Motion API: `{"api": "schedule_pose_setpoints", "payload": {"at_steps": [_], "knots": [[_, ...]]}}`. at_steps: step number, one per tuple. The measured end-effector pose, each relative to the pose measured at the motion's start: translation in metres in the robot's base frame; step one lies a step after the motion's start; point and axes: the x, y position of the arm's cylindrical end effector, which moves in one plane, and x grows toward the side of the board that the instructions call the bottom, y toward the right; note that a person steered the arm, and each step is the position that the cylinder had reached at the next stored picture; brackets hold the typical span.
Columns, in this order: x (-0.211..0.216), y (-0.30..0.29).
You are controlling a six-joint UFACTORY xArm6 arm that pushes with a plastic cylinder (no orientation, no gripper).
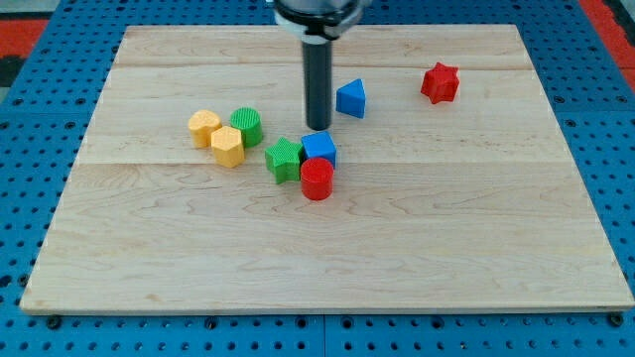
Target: Push the green star closer to blue triangle
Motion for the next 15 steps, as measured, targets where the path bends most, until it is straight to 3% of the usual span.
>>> {"api": "schedule_pose_setpoints", "payload": {"at_steps": [2, 3, 4, 5, 6, 9, 11, 13, 15], "knots": [[-0.049, 0.039], [0.005, 0.041], [0.086, 0.057], [0.129, 0.053], [0.143, 0.053], [0.144, 0.042], [0.144, -0.035], [0.09, -0.065], [0.088, -0.088]]}}
